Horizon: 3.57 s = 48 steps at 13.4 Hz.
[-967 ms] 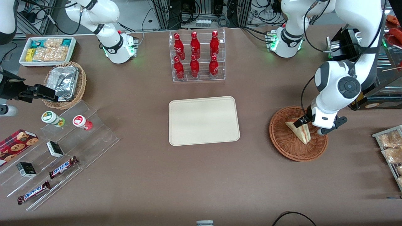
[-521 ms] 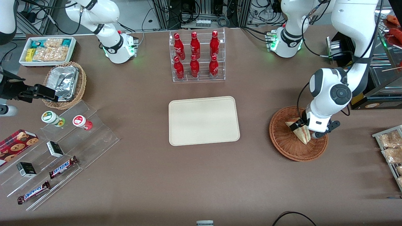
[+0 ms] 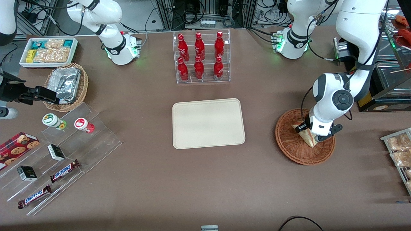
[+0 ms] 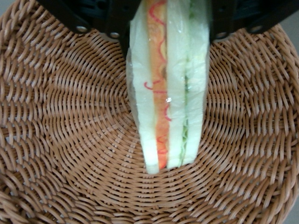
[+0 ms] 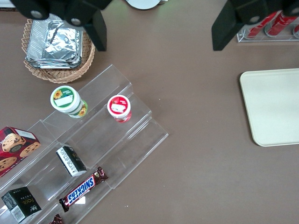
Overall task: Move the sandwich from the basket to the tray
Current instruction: 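Lower the left gripper and close it on the sandwich, then lift the sandwich and carry it over the beige tray, then lower the sandwich onto the tray and open the left gripper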
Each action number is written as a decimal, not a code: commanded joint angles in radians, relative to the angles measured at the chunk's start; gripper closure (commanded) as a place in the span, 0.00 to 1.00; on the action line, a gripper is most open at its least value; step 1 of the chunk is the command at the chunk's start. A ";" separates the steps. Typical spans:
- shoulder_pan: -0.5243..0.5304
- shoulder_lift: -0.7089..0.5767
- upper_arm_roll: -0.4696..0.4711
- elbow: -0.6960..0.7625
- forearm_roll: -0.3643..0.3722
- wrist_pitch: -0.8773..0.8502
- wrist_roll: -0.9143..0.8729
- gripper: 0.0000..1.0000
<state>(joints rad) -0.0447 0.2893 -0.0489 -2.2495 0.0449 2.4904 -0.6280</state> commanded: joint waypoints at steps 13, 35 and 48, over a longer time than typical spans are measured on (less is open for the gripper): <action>-0.282 -0.075 -0.011 0.495 0.013 -0.607 -0.050 0.94; -0.788 0.433 -0.009 0.740 0.073 -0.335 -0.349 0.93; -0.793 0.386 -0.005 0.743 0.070 -0.394 -0.360 0.00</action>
<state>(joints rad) -0.8326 0.7214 -0.0661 -1.5236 0.1009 2.1681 -0.9641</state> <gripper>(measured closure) 0.000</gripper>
